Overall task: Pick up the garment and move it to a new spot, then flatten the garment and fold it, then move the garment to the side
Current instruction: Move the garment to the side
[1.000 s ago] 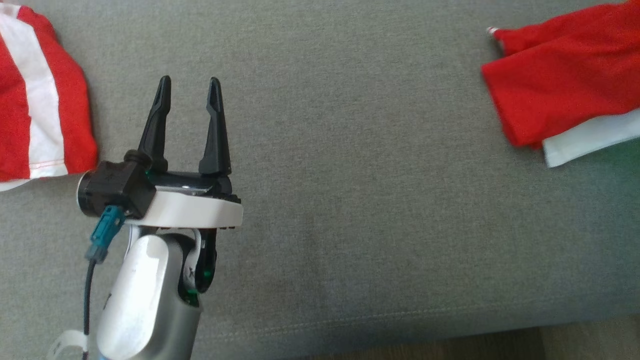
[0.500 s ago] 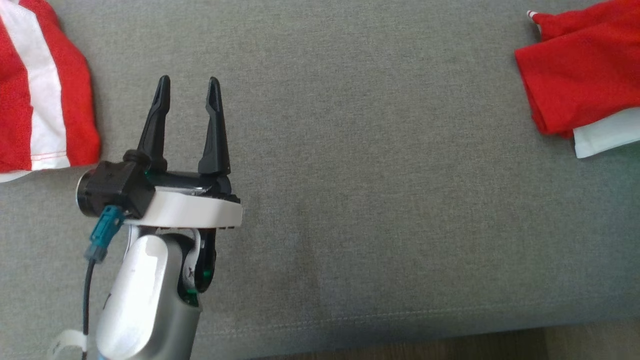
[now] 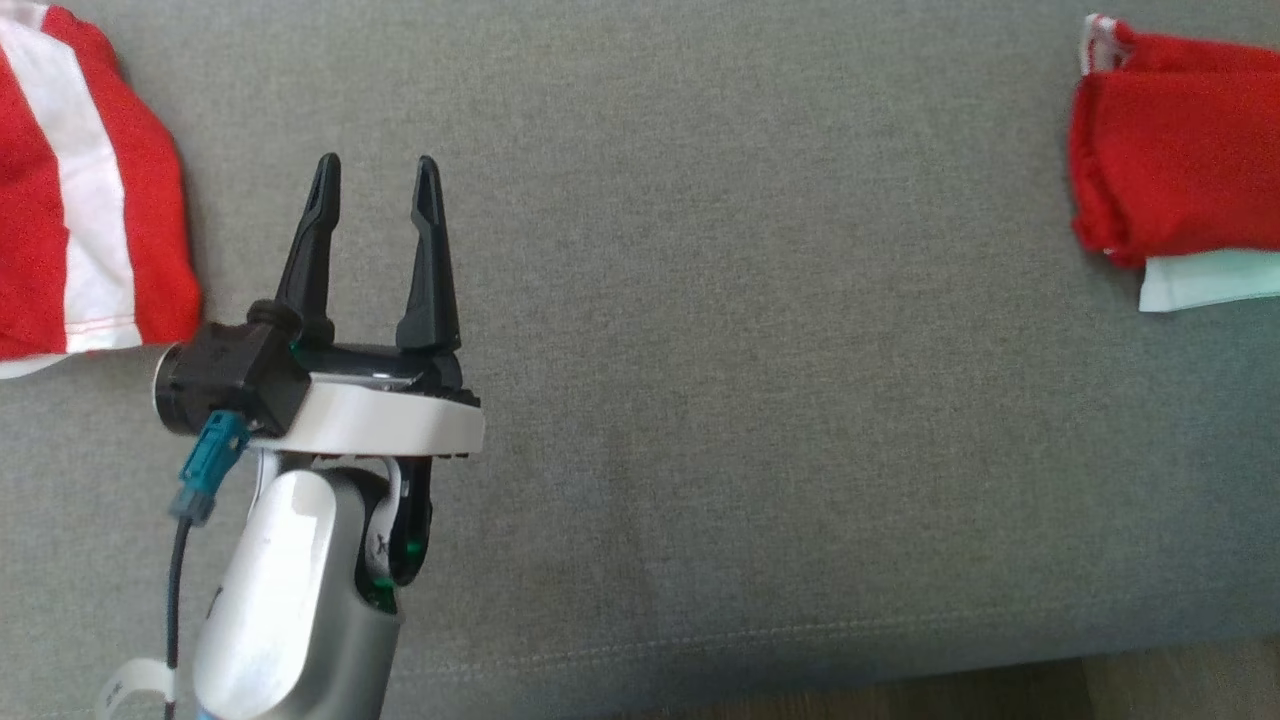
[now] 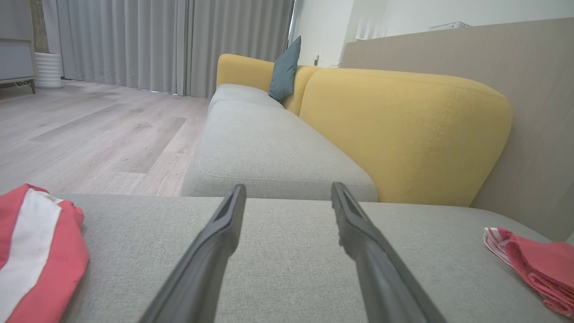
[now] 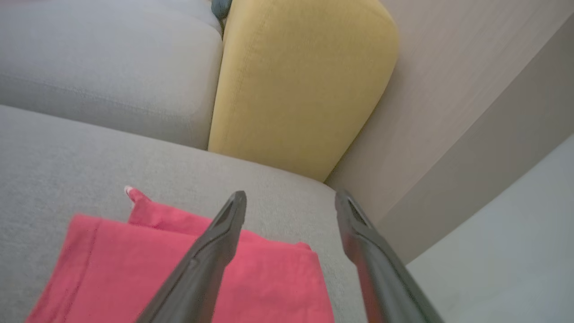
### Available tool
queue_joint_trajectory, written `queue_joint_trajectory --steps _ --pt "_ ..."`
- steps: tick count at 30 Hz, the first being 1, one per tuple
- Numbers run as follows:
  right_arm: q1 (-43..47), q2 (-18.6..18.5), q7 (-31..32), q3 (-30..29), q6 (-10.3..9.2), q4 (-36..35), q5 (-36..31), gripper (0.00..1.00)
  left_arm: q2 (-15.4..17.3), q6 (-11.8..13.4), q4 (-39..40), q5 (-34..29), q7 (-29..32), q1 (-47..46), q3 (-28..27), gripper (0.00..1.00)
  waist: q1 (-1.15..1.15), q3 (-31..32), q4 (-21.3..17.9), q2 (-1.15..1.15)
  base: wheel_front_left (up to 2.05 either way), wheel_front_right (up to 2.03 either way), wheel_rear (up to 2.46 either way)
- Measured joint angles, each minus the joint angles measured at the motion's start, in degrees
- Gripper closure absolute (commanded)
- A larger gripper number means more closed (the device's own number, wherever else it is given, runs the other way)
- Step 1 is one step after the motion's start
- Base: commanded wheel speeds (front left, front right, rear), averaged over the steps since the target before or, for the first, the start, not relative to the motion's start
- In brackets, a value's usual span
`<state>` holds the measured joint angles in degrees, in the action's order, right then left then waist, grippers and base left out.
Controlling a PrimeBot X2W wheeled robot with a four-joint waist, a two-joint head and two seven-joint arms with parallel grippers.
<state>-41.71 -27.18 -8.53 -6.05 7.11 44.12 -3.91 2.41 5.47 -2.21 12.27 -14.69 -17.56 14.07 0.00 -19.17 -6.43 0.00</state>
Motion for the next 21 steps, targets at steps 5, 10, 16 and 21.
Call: queue_joint_trajectory --steps 5,10,16,21 --pt "-0.01 2.69 -0.42 0.24 0.00 -3.13 1.08 0.00 0.00 0.04 -0.12 0.37 0.00 0.24 0.01 0.00 0.00 1.58 0.11 0.00 0.00 0.00 0.00" --pt "0.63 8.83 -1.24 1.24 0.00 -8.25 2.53 0.00 0.00 0.31 -0.10 1.00 0.00 1.74 -0.12 0.00 0.00 4.65 0.50 0.00 0.00 0.00 0.00" --pt "8.03 18.04 -2.87 3.39 0.00 -14.24 4.01 0.00 0.01 1.03 -0.03 1.58 0.00 5.17 -0.65 0.00 0.00 9.30 1.20 0.00 0.00 0.00 0.00" --pt "16.02 23.31 -4.11 4.88 0.00 -18.62 5.00 0.00 0.02 1.18 0.03 1.55 0.00 9.09 -1.65 0.00 0.00 13.01 1.85 0.00 0.00 0.00 0.00"
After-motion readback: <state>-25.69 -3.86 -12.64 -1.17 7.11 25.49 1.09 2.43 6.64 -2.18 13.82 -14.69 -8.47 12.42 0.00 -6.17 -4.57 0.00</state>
